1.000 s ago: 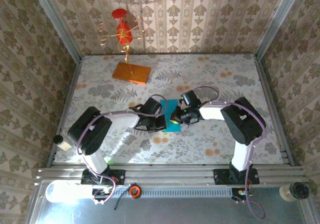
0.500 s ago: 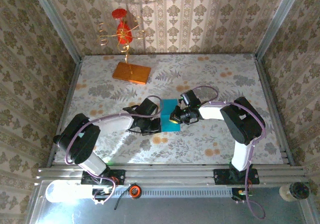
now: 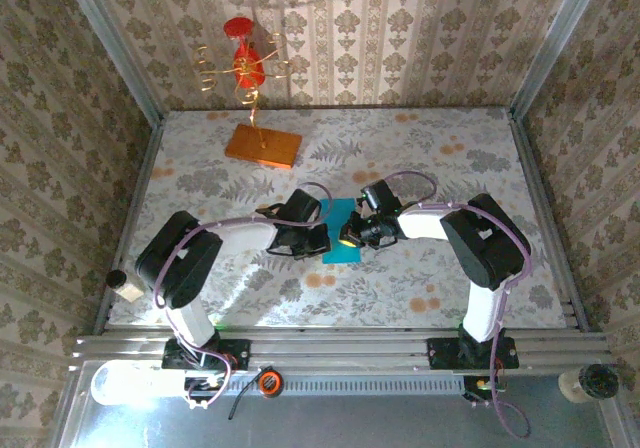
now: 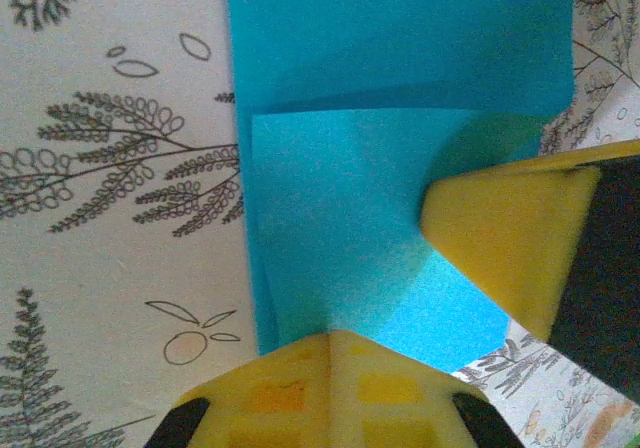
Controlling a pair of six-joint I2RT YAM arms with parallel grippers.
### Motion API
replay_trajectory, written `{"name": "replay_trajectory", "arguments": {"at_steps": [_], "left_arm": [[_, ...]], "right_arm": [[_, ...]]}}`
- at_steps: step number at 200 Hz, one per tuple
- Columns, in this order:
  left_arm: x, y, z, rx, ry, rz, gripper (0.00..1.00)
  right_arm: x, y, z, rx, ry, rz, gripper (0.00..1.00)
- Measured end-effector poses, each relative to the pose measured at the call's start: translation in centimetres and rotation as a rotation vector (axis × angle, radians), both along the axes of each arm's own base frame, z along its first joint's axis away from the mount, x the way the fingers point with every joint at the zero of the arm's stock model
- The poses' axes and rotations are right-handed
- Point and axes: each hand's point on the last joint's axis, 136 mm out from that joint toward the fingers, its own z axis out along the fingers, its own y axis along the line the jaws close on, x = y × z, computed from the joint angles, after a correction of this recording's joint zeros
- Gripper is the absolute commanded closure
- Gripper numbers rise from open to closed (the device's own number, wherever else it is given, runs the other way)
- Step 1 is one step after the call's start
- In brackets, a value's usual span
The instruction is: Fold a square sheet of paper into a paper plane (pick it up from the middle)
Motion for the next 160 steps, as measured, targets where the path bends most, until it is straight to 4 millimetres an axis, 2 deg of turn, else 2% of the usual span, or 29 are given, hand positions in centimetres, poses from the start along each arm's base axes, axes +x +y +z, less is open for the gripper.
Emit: {"name": "replay_trajectory", "arguments": {"at_steps": [55, 104, 160], "left_arm": [[-0.3, 0.2, -0.6, -0.033, 0.014, 0.031, 1.00], [-0.2, 0.1, -0.5, -0.039, 0.014, 0.033, 1.00], [-0.2, 0.1, -0.5, -0.038, 0.015, 0.033, 1.00]], "right_arm": [[0.0, 0.2, 0.7, -0.014, -0.019, 0.040, 0.98], [-0.6, 1.0, 3.0, -0.011, -0.060, 0.078, 0.99], [-1.6, 1.7, 2.4, -0.018, -0.043, 0.107, 1.00]]}}
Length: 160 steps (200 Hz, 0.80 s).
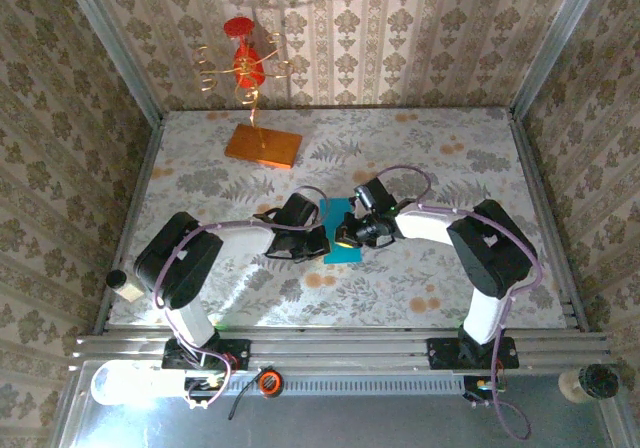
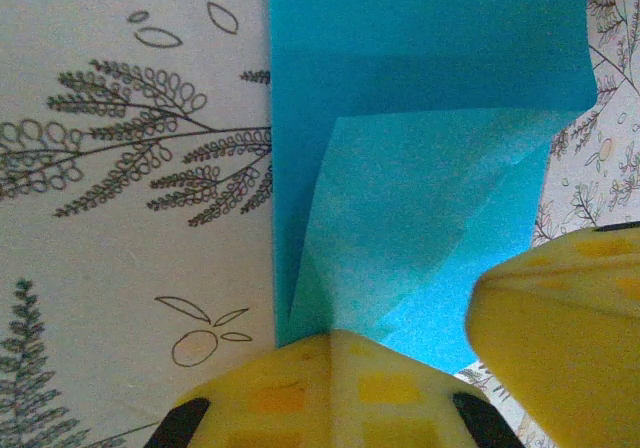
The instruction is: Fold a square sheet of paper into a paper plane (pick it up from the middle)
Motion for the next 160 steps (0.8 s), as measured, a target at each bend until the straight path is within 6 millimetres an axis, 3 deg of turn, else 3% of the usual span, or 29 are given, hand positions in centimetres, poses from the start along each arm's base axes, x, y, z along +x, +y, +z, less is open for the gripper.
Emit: {"name": "replay_trajectory", "arguments": {"at_steps": [41, 119, 160], "left_arm": [[0.0, 0.0, 0.0, 0.000, 0.000, 0.000, 1.00], [-0.1, 0.1, -0.2, 0.006, 0.007, 0.000, 1.00], [-0.1, 0.0, -0.3, 0.001, 0.006, -0.002, 1.00]], "right_arm": [[-0.5, -0.1, -2.0, -0.027, 0.043, 0.003, 1.00], [0.3, -0.7, -2.0, -0.011, 0.038, -0.005, 1.00], [1.7, -1.9, -2.1, 0.022, 0.048, -0.040, 1.00]]}}
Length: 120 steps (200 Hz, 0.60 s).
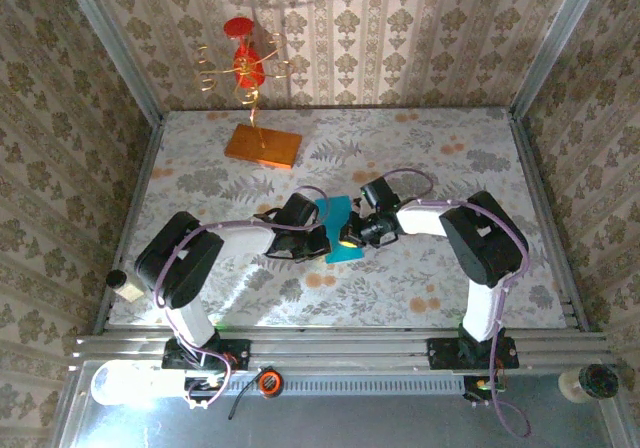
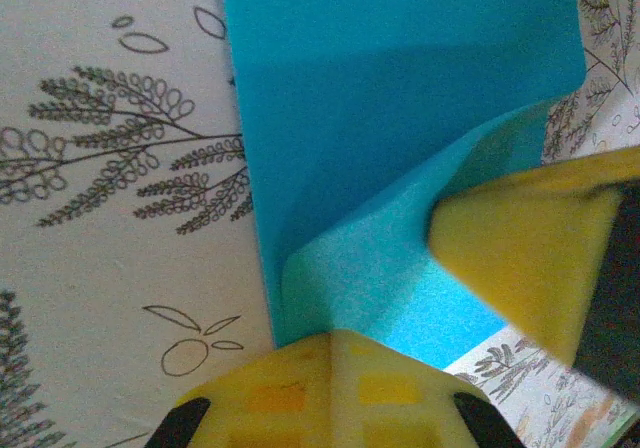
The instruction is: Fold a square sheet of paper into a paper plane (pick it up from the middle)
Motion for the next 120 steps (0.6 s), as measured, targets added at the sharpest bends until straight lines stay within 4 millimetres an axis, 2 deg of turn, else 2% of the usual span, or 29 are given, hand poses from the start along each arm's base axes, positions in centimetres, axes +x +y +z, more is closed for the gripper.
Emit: {"name": "replay_trajectory", "arguments": {"at_steps": [84, 120], "left_arm": [[0.2, -0.3, 0.0, -0.013, -0.010, -0.004, 1.00], [0.2, -0.3, 0.1, -0.011, -0.007, -0.004, 1.00]], "right_arm": [[3.5, -3.2, 0.1, -0.002, -0.020, -0.062, 1.00], [6.6, -5.9, 0.4, -0.056, -0.071, -0.127, 1.00]]}}
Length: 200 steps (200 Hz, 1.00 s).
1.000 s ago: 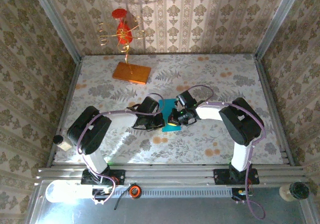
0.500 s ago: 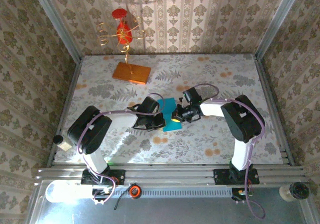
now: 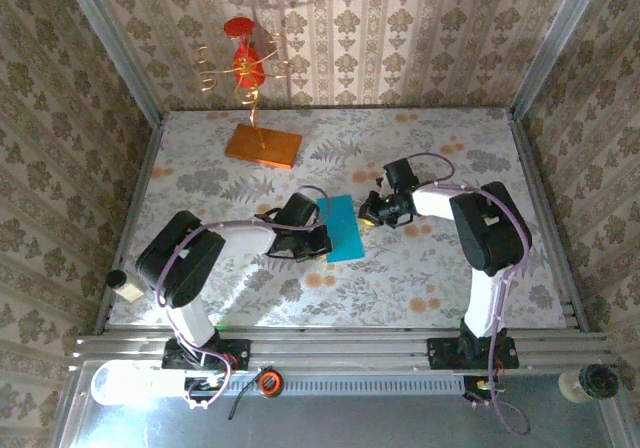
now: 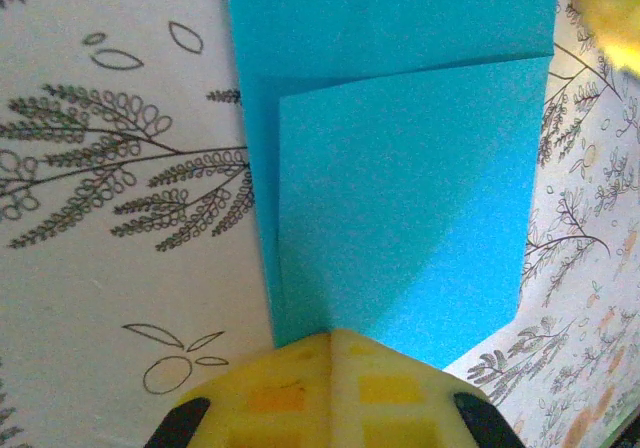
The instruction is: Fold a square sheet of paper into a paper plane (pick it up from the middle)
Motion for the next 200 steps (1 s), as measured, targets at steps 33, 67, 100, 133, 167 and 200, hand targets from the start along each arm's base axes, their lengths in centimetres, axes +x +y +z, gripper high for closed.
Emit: {"name": "replay_trajectory", "arguments": {"at_steps": [33, 67, 100, 133, 167, 200], "left_arm": [[-0.2, 0.1, 0.2, 0.017, 0.010, -0.011, 1.00], [-0.6, 0.5, 0.9, 0.058, 0.020, -0.040, 0.93], [1.0, -0.6, 3.6, 0.015, -0.052, -0.043, 0.89], [2.5, -0.7, 3.9, -0.020, -0.074, -0.020, 0.88], [3.2, -0.6, 2.5, -0.017, -0.055, -0.009, 0.88], [3.2, -0.1, 0.8, 0.010, -0.025, 0.000, 0.87]], "right_arm": [[1.2, -1.4, 0.3, -0.036, -0.027, -0.027, 1.00], [0.3, -1.5, 1.6, -0.034, -0.050, -0.011, 0.92], [-1.7, -1.6, 3.8, -0.017, -0.085, 0.000, 0.80], [-4.0, -1.4, 3.8, -0.001, -0.065, 0.004, 0.71], [-5.5, -0.9, 2.9, 0.004, -0.026, 0.004, 0.71], [-6.0, -0.2, 2.7, 0.014, -0.019, 0.009, 0.71]]}}
